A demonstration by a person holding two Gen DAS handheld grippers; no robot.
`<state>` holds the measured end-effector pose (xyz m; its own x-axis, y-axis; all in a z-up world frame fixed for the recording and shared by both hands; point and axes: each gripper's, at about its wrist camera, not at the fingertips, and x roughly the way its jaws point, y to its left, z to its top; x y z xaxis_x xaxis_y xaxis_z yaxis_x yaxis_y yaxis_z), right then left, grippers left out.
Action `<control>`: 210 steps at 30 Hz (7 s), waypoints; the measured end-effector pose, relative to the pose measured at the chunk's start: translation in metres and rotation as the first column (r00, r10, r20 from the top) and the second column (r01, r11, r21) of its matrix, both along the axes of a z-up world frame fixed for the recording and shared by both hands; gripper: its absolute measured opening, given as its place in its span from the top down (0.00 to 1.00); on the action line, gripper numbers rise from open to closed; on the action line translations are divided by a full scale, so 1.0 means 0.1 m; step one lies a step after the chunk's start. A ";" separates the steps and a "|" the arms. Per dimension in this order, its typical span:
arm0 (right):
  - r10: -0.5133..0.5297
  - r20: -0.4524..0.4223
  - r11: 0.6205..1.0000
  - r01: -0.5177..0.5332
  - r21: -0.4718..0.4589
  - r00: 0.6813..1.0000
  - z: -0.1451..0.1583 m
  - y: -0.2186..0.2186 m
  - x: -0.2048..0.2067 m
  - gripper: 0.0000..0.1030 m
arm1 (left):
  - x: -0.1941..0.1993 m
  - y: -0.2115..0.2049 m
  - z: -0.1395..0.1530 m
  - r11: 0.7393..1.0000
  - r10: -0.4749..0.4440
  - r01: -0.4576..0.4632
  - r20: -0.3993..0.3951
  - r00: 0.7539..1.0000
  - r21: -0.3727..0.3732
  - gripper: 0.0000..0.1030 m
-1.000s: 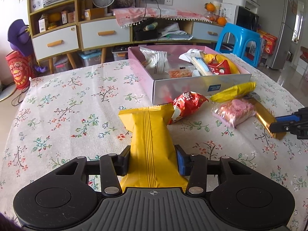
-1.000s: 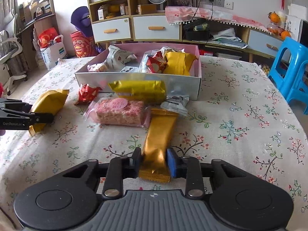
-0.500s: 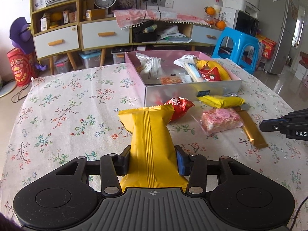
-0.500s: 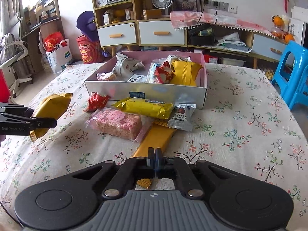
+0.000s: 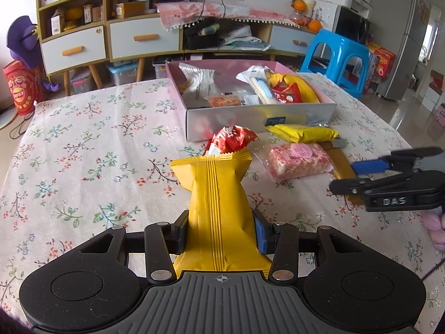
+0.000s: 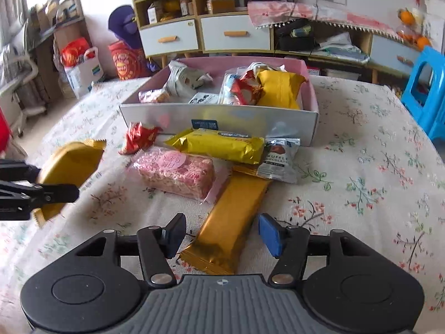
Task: Organize snacks
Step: 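Carry the yellow bag and gold bar over the box and open both tools, then withdraw both open tools from the box toward the remaining snacks, then grasp the pink rice-cake pack with the left tool while the right tool grasps the silver chocolate packet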
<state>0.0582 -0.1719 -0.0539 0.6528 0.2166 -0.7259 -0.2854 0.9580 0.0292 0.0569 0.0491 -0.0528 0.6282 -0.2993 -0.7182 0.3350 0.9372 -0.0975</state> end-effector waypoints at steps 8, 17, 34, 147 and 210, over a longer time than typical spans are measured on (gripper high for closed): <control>0.013 -0.009 1.000 -0.014 -0.022 1.000 0.05 0.02 0.02 0.82 | -0.02 0.00 0.02 1.000 0.005 -0.005 -0.007 1.000 -0.005 0.59; 0.016 -0.024 0.998 -0.015 0.054 1.000 0.26 -0.07 -0.11 0.82 | -0.04 -0.01 0.12 1.000 0.006 -0.006 0.006 1.000 -0.028 0.59; -0.048 0.037 0.986 0.042 0.162 0.998 0.65 -0.19 0.02 0.82 | 0.07 -0.02 0.38 0.995 0.053 -0.048 0.052 0.997 -0.090 0.59; -0.010 0.258 1.000 0.004 0.023 0.966 0.41 -0.18 0.01 0.08 | 0.15 -0.20 0.23 0.997 0.041 -0.051 0.179 0.983 0.051 0.05; 0.029 0.061 1.000 -0.029 -0.004 0.998 -0.08 -0.36 0.48 0.55 | 0.17 -0.99 -0.13 0.893 -0.435 0.416 0.088 0.896 0.172 0.56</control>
